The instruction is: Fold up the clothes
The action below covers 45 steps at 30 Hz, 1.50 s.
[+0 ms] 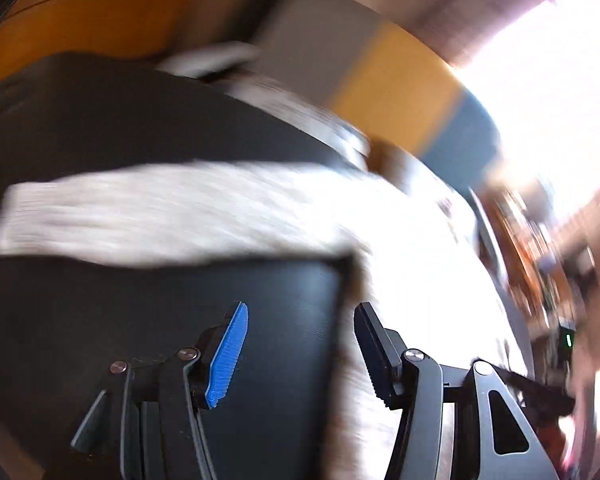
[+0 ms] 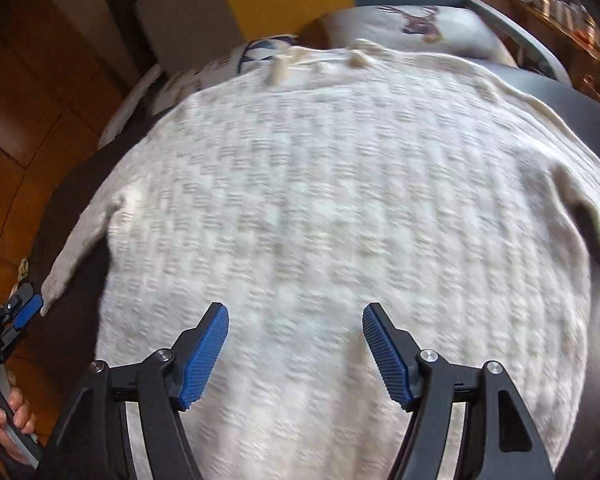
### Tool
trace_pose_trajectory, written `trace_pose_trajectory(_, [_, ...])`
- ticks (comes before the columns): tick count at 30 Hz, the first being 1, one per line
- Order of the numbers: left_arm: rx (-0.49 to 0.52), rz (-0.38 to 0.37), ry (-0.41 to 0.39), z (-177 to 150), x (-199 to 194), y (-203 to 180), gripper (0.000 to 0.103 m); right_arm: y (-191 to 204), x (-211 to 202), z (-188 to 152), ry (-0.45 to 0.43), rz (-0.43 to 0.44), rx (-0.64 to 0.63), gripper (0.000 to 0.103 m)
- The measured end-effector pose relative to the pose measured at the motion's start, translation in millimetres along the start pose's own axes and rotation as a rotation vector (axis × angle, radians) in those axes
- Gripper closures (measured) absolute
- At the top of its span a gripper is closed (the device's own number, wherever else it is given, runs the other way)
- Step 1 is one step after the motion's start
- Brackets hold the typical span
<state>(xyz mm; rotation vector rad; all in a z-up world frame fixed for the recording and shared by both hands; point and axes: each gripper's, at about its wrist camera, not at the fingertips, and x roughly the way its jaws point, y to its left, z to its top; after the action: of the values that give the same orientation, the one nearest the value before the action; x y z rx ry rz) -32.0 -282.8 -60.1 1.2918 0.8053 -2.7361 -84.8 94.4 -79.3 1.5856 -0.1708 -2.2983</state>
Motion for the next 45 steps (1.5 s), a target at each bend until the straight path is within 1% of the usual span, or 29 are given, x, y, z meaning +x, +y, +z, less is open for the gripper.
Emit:
trace_pose_trajectory(2, [0.084, -0.040, 0.062, -9.7, 33.1, -47.9, 0.046, -26.1, -11.7, -16.0, -0.016, -0.033, 0.044, 0.032])
trace_pose_trajectory(3, [0.116, -0.058, 0.094, -19.8, 42.5, -70.8, 0.046, -37.6, -14.8, -22.3, -0.015, -0.037, 0.062, 0.032])
trace_pose_trajectory(5, [0.173, -0.077, 0.152, -56.0, 39.7, -109.9, 0.046, -57.5, -18.5, -32.2, -0.018, -0.026, 0.081, 0.032])
trace_pose_trajectory(6, [0.209, -0.061, 0.171, -70.0, 40.9, -123.6, 0.046, -65.4, -20.7, -35.8, -0.026, -0.012, 0.084, 0.032])
trace_pose_trajectory(7, [0.240, -0.043, 0.179, -82.2, 40.9, -131.5, 0.046, -69.9, -22.2, -38.0, -0.032, 0.002, 0.077, 0.032])
trace_pose_trajectory(8, [0.265, -0.024, 0.175, -92.4, 39.3, -132.0, 0.046, -71.8, -22.6, -38.9, -0.031, -0.001, 0.065, 0.032])
trace_pose_trajectory(12, [0.364, 0.049, 0.155, -129.0, 33.2, -132.8, 0.046, -71.5, -22.6, -42.0, -0.035, -0.063, -0.017, 0.032])
trace_pose_trajectory(14, [0.418, 0.082, 0.141, -125.4, 39.9, -133.0, 0.046, -64.6, -19.7, -47.1, -0.057, -0.115, -0.088, 0.032])
trace_pose_trajectory(16, [0.451, 0.119, 0.154, -118.7, 49.8, -137.4, 0.046, -56.7, -20.4, -51.2, -0.073, -0.157, -0.134, 0.031])
trace_pose_trajectory(17, [0.447, 0.108, 0.157, -115.2, 47.8, -138.2, 0.046, -54.3, -23.0, -53.0, -0.074, -0.163, -0.143, 0.031])
trace_pose_trajectory(19, [0.436, 0.074, 0.139, -110.6, 35.2, -140.6, 0.046, -53.7, -34.0, -58.0, -0.069, -0.126, -0.132, 0.031])
trace_pose_trajectory(21, [0.437, 0.084, 0.110, -107.1, 23.6, -138.7, 0.046, -55.5, -48.4, -66.6, -0.093, -0.049, -0.111, 0.031])
trace_pose_trajectory(23, [0.402, 0.071, 0.100, -108.0, 11.4, -128.6, 0.046, -61.0, -63.1, -78.3, -0.105, 0.024, -0.087, 0.031])
trace_pose_trajectory(24, [0.378, 0.090, 0.104, -109.5, 9.0, -120.7, 0.046, -63.6, -69.0, -85.2, -0.107, 0.051, -0.081, 0.031])
trace_pose_trajectory(25, [0.352, 0.129, 0.105, -110.4, 8.4, -110.8, 0.046, -64.5, -73.0, -91.7, -0.107, 0.069, -0.081, 0.031])
trace_pose_trajectory(26, [0.319, 0.161, 0.109, -112.5, 6.8, -99.3, 0.046, -65.8, -76.2, -98.5, -0.105, 0.070, -0.085, 0.031])
trace_pose_trajectory(27, [0.279, 0.168, 0.118, -114.7, 5.0, -88.0, 0.046, -67.6, -78.4, -105.8, -0.100, 0.046, -0.095, 0.031])
trace_pose_trajectory(29, [0.202, 0.133, 0.138, -115.6, 4.4, -70.7, 0.046, -74.9, -75.8, -118.8, -0.085, -0.008, -0.092, 0.031])
trace_pose_trajectory(31, [0.126, 0.098, 0.157, -116.6, 3.9, -53.4, 0.046, -85.2, -69.9, -124.7, -0.070, -0.030, -0.066, 0.031])
trace_pose_trajectory(32, [0.088, 0.080, 0.166, -117.1, 3.6, -44.8, 0.046, -89.2, -68.8, -125.4, -0.077, -0.031, -0.060, 0.031])
trace_pose_trajectory(35, [-0.027, 0.028, 0.194, -118.6, 2.7, -18.9, 0.046, -89.4, -66.1, -126.3, -0.073, -0.071, -0.077, 0.031])
trace_pose_trajectory(36, [-0.039, 0.020, 0.197, -119.8, 2.5, -16.4, 0.046, -88.4, -65.2, -126.4, -0.069, -0.087, -0.085, 0.031])
trace_pose_trajectory(38, [0.012, 0.035, 0.187, -124.0, 2.8, -28.0, 0.043, -86.5, -63.4, -126.8, -0.062, -0.119, -0.103, 0.031])
trace_pose_trajectory(41, [0.113, 0.100, 0.173, -129.4, 6.1, -44.9, 0.044, -83.7, -60.7, -127.3, -0.052, -0.167, -0.129, 0.030])
trace_pose_trajectory(42, [0.140, 0.125, 0.166, -130.9, 6.8, -48.9, 0.050, -83.3, -60.3, -127.6, -0.050, -0.176, -0.134, 0.030])
trace_pose_trajectory(43, [0.154, 0.141, 0.164, -130.9, 6.2, -50.5, 0.071, -83.9, -60.6, -128.1, -0.052, -0.174, -0.132, 0.030])
trace_pose_trajectory(44, [0.151, 0.143, 0.168, -129.2, 4.2, -49.0, 0.089, -84.4, -61.2, -128.7, -0.048, -0.174, -0.131, 0.030])
trace_pose_trajectory(45, [0.147, 0.146, 0.172, -127.4, 2.2, -47.6, 0.090, -85.0, -62.5, -129.6, -0.036, -0.175, -0.131, 0.030])
